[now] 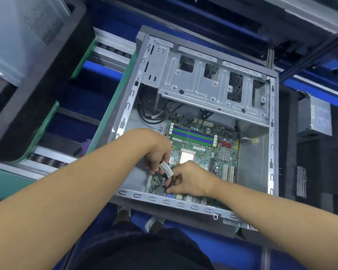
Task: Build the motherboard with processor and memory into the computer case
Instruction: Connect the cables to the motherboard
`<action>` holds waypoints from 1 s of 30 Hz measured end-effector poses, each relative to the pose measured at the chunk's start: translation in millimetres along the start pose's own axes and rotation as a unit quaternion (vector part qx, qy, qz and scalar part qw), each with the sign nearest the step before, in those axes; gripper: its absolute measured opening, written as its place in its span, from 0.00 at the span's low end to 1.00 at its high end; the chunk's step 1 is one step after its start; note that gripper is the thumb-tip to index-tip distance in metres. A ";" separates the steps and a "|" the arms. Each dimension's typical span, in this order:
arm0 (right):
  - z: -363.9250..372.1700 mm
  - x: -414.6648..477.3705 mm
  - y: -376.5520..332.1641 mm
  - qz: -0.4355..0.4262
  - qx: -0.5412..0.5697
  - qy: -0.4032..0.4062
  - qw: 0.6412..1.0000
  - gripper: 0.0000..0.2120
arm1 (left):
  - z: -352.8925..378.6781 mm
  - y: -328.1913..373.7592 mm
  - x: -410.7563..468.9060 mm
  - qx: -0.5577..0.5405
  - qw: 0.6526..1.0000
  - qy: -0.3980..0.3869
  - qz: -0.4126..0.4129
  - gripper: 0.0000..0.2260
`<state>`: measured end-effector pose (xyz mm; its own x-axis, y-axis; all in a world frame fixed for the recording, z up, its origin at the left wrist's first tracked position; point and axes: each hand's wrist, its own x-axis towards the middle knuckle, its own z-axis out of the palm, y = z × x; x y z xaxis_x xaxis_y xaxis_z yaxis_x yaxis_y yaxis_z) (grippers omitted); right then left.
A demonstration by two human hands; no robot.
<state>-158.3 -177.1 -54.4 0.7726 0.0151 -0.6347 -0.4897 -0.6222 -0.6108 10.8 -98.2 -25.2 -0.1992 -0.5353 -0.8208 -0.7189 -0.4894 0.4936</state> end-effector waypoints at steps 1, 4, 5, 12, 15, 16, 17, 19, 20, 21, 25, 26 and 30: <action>0.8 0.4 0.1 -0.009 -0.009 0.001 1.000 0.08 | 0.1 -0.1 0.1 0.003 1.000 0.002 0.000 0.09; 0.9 -0.5 0.5 -0.042 -0.037 0.006 0.998 0.07 | -0.8 0.0 -0.7 0.002 1.000 0.005 0.000 0.09; 0.5 -0.7 0.5 -0.056 -0.047 0.009 0.997 0.07 | -1.2 0.1 -1.2 0.005 1.000 0.007 0.001 0.09; -0.7 -2.2 -0.1 -0.142 -0.089 0.024 0.985 0.07 | -2.7 4.4 -3.0 0.021 1.000 0.011 0.007 0.10; 1.3 -2.6 1.2 -0.169 -0.111 0.037 0.979 0.07 | -2.4 4.4 -3.4 0.037 0.999 0.018 0.009 0.10; 1.7 -2.9 1.5 -0.174 -0.113 0.039 0.977 0.07 | -1.9 4.0 -3.6 0.039 0.999 0.021 0.010 0.10; 2.1 -3.2 1.6 -0.180 -0.117 0.039 0.976 0.06 | -1.6 3.6 -4.0 0.037 0.999 0.025 0.010 0.10; 2.3 -4.0 0.9 -0.196 -0.121 0.037 0.972 0.05 | -0.7 3.0 -4.3 0.035 0.999 0.032 0.011 0.09; 2.3 -4.5 0.7 -0.203 -0.121 0.036 0.971 0.04 | -0.2 2.9 -4.4 0.035 0.999 0.037 0.011 0.09; 2.4 -4.9 0.6 -0.208 -0.126 0.034 0.969 0.04 | 0.3 2.9 -4.6 0.036 0.998 0.043 0.012 0.09; 4.0 -6.5 1.5 -0.223 -0.167 0.043 0.959 0.05 | 0.8 3.1 -5.7 0.022 0.999 0.046 0.009 0.08; 4.5 -7.0 1.7 -0.230 -0.169 0.047 0.957 0.05 | 1.4 3.0 -6.0 0.021 0.999 0.047 0.008 0.08; 5.5 -6.9 4.0 -0.247 -0.184 0.052 0.950 0.05 | 4.1 3.2 -6.1 0.018 0.999 0.051 0.002 0.08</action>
<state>-167.8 -175.4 -55.0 0.9167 0.3104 -0.2515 0.1028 -0.7917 -0.6022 7.0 -93.6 -19.9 -0.1346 -0.6051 -0.7847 -0.7424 -0.4629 0.4843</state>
